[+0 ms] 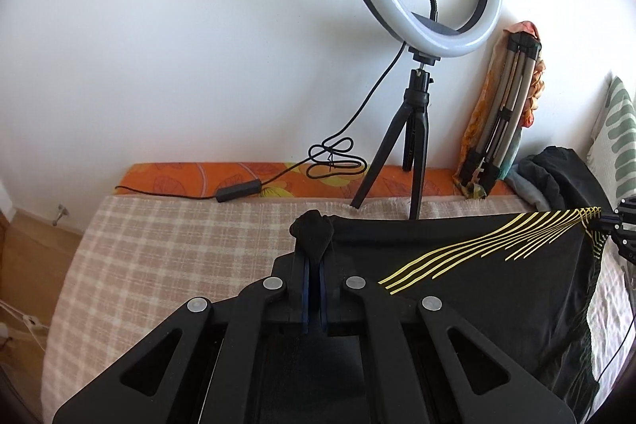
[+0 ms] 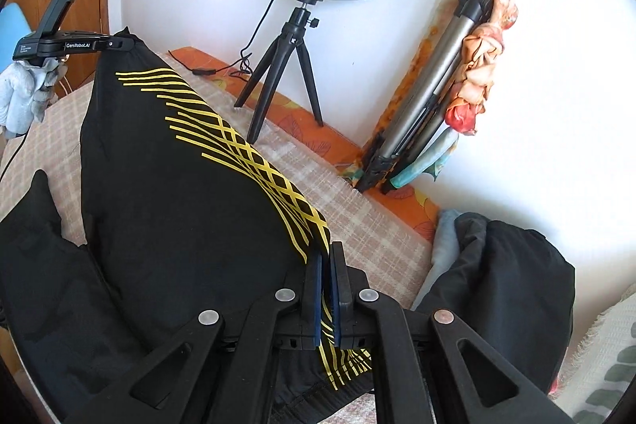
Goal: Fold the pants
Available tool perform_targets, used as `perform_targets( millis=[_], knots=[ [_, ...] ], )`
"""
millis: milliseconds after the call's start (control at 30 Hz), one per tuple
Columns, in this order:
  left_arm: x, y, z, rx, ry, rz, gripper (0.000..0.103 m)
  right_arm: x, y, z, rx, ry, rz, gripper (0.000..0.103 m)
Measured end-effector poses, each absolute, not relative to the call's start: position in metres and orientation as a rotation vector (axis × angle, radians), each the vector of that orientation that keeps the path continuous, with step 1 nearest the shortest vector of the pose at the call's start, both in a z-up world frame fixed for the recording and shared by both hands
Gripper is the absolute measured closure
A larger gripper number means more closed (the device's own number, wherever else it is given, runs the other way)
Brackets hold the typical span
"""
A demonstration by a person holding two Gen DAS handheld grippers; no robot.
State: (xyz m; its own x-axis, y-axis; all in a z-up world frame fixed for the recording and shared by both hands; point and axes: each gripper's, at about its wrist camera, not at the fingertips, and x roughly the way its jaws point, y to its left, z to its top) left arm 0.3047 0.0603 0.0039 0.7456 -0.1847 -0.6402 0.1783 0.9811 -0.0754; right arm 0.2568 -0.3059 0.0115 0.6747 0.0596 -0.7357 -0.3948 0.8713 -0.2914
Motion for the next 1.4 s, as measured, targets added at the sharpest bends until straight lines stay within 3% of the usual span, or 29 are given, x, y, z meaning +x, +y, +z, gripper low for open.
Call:
perform_targets(
  millis=[733,1033,1400],
  knots=[
    [0.125,0.065,0.027,0.094,0.654,-0.291,0.101,0.079,-0.281,0.026,-0.437,0.743,0.343,0.102],
    [0.054,0.069,-0.026,0.109,0.751,-0.327,0.101,0.004,-0.256,-0.033,-0.496,0.861,0.407,0.102],
    [0.012,0.08,-0.086,0.039,0.915,-0.355,0.095,-0.014,-0.256,-0.086,-0.512,0.984,0.442,0.1]
  ],
)
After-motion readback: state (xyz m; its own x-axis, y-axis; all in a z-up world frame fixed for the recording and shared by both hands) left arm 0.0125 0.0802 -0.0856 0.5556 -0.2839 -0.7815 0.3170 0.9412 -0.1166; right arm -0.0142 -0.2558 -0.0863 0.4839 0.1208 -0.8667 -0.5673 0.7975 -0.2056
